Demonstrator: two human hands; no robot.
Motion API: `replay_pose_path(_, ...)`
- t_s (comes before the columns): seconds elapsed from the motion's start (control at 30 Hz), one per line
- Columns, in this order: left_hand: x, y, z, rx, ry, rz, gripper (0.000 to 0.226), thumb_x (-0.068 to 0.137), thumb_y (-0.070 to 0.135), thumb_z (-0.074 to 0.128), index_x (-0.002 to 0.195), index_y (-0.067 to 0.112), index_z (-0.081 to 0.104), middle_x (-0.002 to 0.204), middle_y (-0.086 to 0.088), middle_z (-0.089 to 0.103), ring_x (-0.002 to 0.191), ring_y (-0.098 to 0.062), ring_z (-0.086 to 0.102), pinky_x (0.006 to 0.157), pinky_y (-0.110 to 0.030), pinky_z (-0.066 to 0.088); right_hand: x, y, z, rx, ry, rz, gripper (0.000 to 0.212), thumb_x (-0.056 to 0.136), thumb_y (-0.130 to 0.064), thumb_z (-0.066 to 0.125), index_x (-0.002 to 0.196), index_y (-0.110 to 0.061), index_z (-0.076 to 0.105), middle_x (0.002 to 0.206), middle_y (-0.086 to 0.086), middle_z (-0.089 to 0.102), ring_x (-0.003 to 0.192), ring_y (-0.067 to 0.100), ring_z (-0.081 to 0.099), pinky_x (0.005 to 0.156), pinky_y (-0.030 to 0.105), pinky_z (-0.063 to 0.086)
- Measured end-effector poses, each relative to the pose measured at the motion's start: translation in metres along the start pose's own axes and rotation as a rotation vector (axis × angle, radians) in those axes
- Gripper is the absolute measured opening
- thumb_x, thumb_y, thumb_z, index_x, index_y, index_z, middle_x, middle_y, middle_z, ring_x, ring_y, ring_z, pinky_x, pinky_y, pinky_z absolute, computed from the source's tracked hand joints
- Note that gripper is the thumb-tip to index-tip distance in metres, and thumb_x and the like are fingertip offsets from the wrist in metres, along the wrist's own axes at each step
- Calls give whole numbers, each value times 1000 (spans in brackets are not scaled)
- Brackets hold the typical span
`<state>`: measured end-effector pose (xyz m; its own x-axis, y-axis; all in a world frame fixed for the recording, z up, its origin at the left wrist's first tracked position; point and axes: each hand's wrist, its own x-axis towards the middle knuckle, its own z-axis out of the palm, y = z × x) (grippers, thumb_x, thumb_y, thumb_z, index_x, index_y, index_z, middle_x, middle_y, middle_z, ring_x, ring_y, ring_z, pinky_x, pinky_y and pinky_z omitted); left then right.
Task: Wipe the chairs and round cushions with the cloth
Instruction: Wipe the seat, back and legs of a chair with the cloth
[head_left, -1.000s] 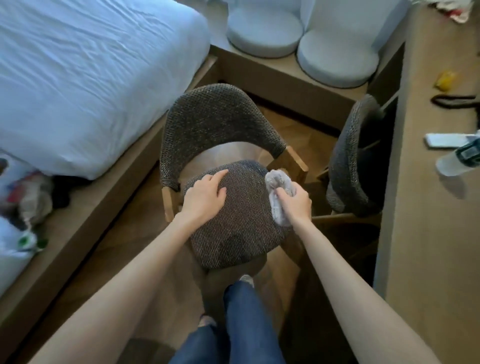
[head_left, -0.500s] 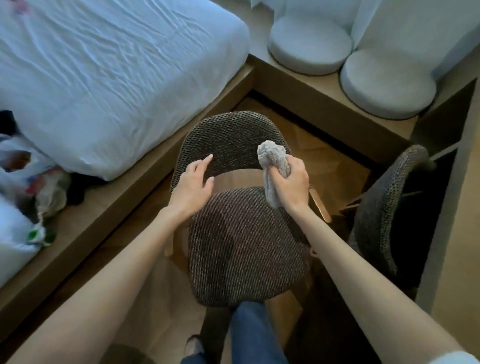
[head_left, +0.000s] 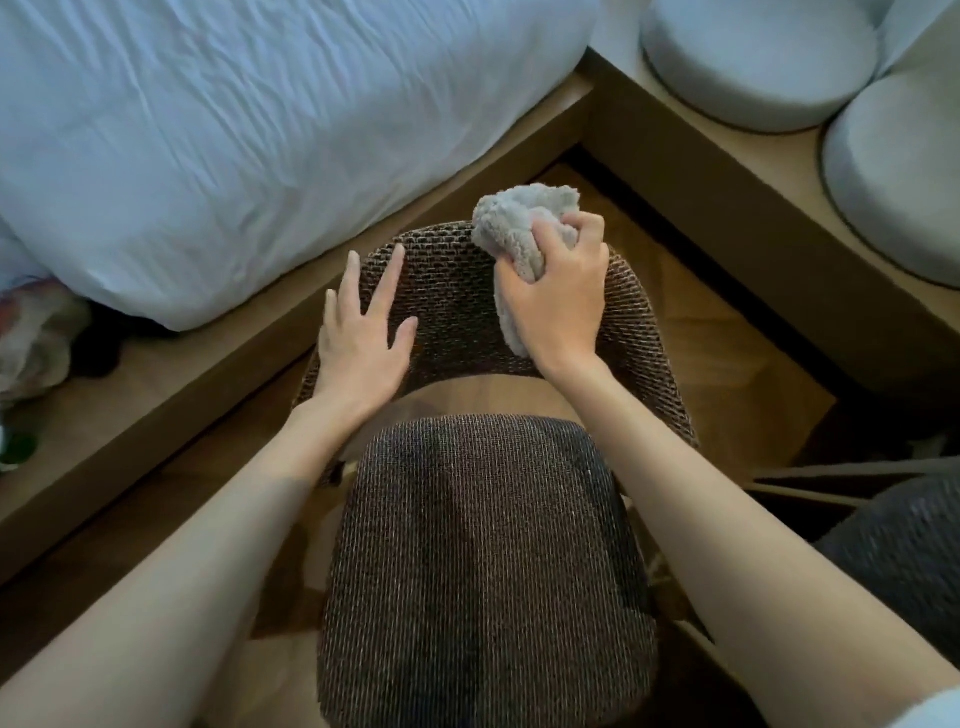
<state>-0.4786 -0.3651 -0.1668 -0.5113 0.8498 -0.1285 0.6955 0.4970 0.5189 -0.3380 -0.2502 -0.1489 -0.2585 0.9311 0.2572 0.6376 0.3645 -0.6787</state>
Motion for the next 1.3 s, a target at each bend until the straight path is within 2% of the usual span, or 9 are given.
replay_pose_path(0.17, 14, -33, 30, 21, 284, 157, 59, 101, 29, 43, 152, 31, 15, 150, -19, 27, 132, -38, 34, 110, -48, 27, -24, 23, 44, 52, 256, -133, 36, 78, -26, 69, 112, -15, 68, 117, 16, 48, 109, 26, 48, 85, 7, 34)
replay_pose_path(0.3, 13, -61, 43, -13, 322, 182, 60, 101, 39, 41, 151, 34, 9, 133, -23, 40, 114, -37, 45, 100, -51, 37, -42, 42, 76, 183, 341, -169, 36, 76, -20, 71, 112, -13, 65, 113, 13, 39, 107, 28, 49, 89, 35, 51)
replay_pose_path(0.47, 7, -83, 52, -12, 340, 218, 63, 101, 36, 43, 153, 24, 9, 126, -23, 43, 107, -35, 47, 96, -48, 37, -88, 71, 117, 165, 4, -46, 51, 78, -10, 70, 117, -26, 43, 116, 1, 22, 106, 22, 46, 93, 33, 47)
replay_pose_path(0.6, -5, -103, 59, 30, 325, 211, 67, 100, 37, 44, 153, 21, 6, 120, -21, 46, 98, -33, 48, 86, -46, 41, -108, 84, 128, 217, -227, 109, 43, 84, -3, 68, 122, -4, 48, 117, 5, 25, 103, 8, 37, 95, 0, 30)
replay_pose_path(0.67, -15, -111, 60, 56, 295, 176, 69, 100, 38, 44, 153, 23, 3, 119, -21, 46, 92, -34, 48, 77, -45, 42, -112, 79, 122, 221, -336, 159, 40, 85, -5, 66, 119, -8, 46, 116, 6, 29, 102, 5, 35, 102, 11, 31)
replay_pose_path(0.8, -35, -123, 63, 99, 273, 117, 70, 98, 39, 46, 152, 29, 2, 116, -19, 47, 93, -34, 50, 65, -41, 40, -104, 46, 92, 244, -92, 43, 35, 83, -10, 65, 114, -9, 50, 119, 11, 40, 95, -12, 40, 84, 2, 35)
replay_pose_path(1.0, -38, -127, 64, 101, 275, 97, 68, 98, 41, 45, 152, 35, 3, 117, -16, 47, 95, -33, 50, 62, -46, 46, -73, -2, 88, 310, 281, -188, 38, 79, -8, 67, 115, -2, 56, 109, 10, 37, 100, 7, 44, 89, 19, 44)
replay_pose_path(1.13, -38, -128, 64, 105, 273, 106, 68, 98, 41, 43, 152, 34, 3, 119, -17, 47, 97, -34, 51, 62, -48, 48, -64, 7, 116, 215, 238, -144, 36, 79, -19, 68, 111, -4, 60, 114, 18, 40, 109, 28, 44, 96, 25, 40)
replay_pose_path(1.3, -38, -129, 64, 95, 267, 104, 67, 98, 44, 40, 151, 36, 0, 121, -16, 47, 100, -32, 50, 65, -47, 48, -104, 48, 143, 163, -61, 16, 39, 81, -13, 73, 116, -6, 55, 124, 11, 36, 112, 13, 38, 100, 21, 36)
